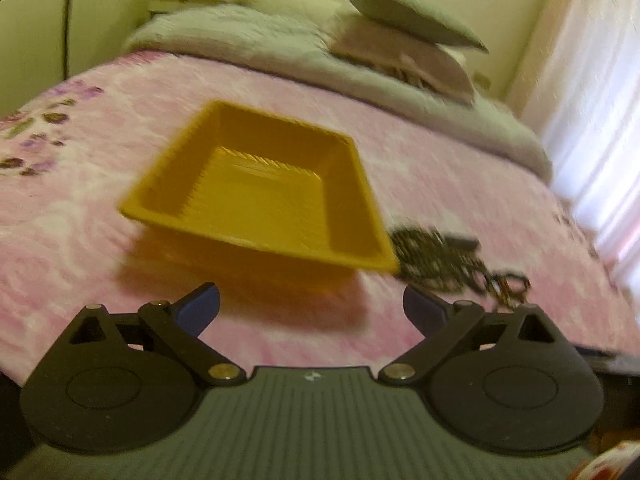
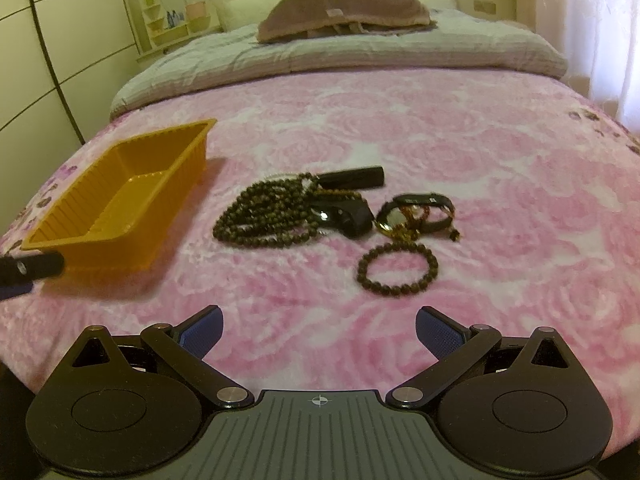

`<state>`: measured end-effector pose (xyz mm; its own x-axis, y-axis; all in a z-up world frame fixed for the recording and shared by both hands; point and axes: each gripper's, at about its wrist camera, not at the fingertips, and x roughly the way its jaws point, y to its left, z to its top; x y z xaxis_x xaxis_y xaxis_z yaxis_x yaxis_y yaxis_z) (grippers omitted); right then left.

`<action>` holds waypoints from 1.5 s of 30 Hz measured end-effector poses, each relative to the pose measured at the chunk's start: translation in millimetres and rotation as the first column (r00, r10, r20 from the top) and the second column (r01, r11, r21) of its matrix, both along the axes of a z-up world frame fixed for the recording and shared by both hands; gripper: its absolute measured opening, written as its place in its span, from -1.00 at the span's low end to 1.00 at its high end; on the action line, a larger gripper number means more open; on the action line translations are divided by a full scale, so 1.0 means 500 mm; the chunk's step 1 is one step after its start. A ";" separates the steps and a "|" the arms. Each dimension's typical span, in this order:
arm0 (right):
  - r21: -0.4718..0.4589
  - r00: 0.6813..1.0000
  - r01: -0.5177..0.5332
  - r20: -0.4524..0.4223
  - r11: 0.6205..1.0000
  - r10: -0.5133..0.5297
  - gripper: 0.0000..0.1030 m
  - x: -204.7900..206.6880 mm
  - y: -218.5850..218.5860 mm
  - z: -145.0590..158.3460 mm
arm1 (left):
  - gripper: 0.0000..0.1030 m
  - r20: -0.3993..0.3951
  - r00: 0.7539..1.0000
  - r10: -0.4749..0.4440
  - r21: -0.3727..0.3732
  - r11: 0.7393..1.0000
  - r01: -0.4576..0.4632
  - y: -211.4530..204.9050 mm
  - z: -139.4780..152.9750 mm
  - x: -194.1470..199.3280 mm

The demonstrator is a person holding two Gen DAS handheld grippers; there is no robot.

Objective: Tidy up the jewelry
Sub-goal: 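Grasp the rim of the orange tray with the left gripper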

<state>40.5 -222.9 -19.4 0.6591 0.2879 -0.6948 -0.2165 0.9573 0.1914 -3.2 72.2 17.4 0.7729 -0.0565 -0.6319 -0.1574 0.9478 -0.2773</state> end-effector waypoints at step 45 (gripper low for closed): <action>-0.022 0.998 0.045 -0.040 0.999 -0.046 0.98 0.022 0.013 -0.031 | -0.94 -0.047 0.999 -0.011 0.342 0.939 0.026 0.141 0.009 0.138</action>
